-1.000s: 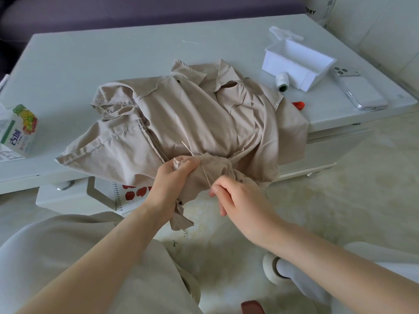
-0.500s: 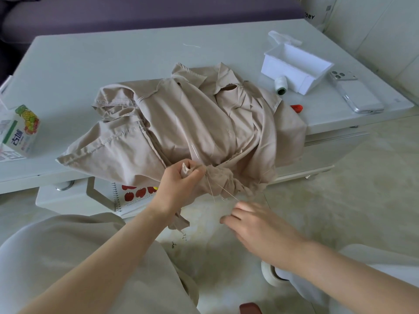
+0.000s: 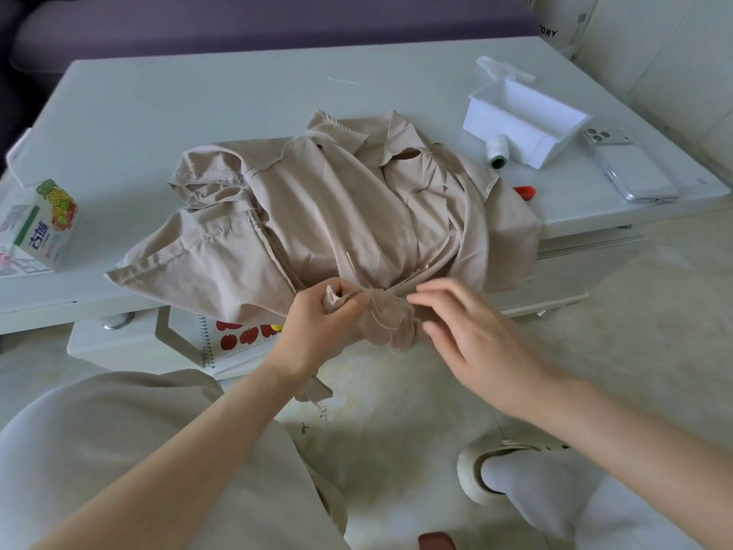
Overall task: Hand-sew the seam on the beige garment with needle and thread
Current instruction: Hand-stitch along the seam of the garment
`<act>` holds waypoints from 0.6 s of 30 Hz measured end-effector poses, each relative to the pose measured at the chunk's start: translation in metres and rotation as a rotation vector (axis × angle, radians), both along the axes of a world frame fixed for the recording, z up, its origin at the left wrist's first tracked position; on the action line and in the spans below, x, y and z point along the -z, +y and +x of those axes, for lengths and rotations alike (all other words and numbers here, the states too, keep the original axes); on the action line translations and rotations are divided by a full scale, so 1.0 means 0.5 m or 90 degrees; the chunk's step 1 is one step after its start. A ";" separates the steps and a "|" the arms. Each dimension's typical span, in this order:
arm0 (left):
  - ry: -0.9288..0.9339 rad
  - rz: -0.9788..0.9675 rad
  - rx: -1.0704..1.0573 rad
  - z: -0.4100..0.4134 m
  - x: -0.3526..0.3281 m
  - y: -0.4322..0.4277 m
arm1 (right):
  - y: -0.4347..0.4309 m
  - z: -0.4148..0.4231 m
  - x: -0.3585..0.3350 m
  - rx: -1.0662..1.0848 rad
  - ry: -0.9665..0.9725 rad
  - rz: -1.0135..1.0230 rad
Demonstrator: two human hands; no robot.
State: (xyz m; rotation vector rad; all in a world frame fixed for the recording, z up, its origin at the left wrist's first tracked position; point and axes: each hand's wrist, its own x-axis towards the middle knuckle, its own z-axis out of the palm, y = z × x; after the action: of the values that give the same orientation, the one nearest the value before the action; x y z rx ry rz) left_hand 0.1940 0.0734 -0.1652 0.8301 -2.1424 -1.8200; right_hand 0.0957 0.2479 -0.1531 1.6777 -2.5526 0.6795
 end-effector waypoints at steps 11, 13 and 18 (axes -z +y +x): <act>0.008 -0.082 0.117 0.005 0.016 0.000 | -0.119 0.003 -0.041 0.123 -0.433 -0.019; 0.006 -0.076 0.123 0.006 0.014 -0.001 | -0.119 -0.003 -0.039 0.123 -0.477 -0.043; -0.023 -0.124 0.179 0.010 0.015 0.006 | -0.114 -0.019 -0.049 0.194 -0.630 -0.163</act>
State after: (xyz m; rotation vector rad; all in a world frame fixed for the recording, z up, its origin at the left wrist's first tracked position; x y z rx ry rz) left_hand 0.1989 0.0765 -0.1726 0.5434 -2.5182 -1.6866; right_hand 0.0864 0.1908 -0.1285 0.9304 -2.9289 2.0854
